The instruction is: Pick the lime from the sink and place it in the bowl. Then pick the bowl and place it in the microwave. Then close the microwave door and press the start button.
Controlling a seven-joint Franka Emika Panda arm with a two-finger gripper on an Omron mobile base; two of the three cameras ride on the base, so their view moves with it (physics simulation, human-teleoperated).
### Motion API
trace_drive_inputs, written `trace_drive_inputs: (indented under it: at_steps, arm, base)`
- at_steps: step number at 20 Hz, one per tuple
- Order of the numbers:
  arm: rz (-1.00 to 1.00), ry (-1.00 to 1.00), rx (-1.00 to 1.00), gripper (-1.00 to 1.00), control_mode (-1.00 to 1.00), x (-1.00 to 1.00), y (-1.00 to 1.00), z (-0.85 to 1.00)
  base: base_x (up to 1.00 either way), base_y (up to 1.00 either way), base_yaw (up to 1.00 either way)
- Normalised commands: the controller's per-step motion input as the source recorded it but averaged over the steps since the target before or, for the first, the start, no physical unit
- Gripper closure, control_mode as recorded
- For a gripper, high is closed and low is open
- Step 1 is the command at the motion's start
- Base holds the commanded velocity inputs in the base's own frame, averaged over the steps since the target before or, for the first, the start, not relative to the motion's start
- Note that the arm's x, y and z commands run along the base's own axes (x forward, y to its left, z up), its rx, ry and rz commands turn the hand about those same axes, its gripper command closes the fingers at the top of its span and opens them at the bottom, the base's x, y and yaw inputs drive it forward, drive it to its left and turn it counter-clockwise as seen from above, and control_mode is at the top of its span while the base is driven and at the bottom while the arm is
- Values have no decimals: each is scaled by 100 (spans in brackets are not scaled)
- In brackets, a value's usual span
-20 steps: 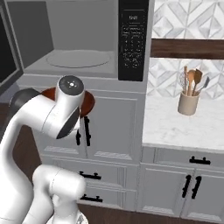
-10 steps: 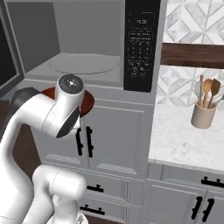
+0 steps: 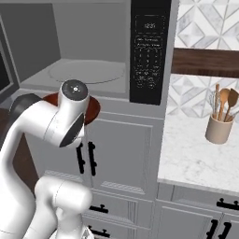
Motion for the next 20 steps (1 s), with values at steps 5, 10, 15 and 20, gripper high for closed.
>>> trace_drive_inputs:
  at_steps: [5, 10, 15, 20]
  arm:
    - [0, -27, 0, 100, -100, 62, 0, 59]
    - [0, -20, 0, 100, -100, 100, 0, 60]
    - [-1, 0, 0, 100, -100, 100, 0, 5]
    - [-3, 18, 1, 100, -100, 100, 0, -6]
  base:
    - [9, 0, 0]
    - [0, 0, 0]
    - [0, 0, 0]
    - [0, 0, 0]
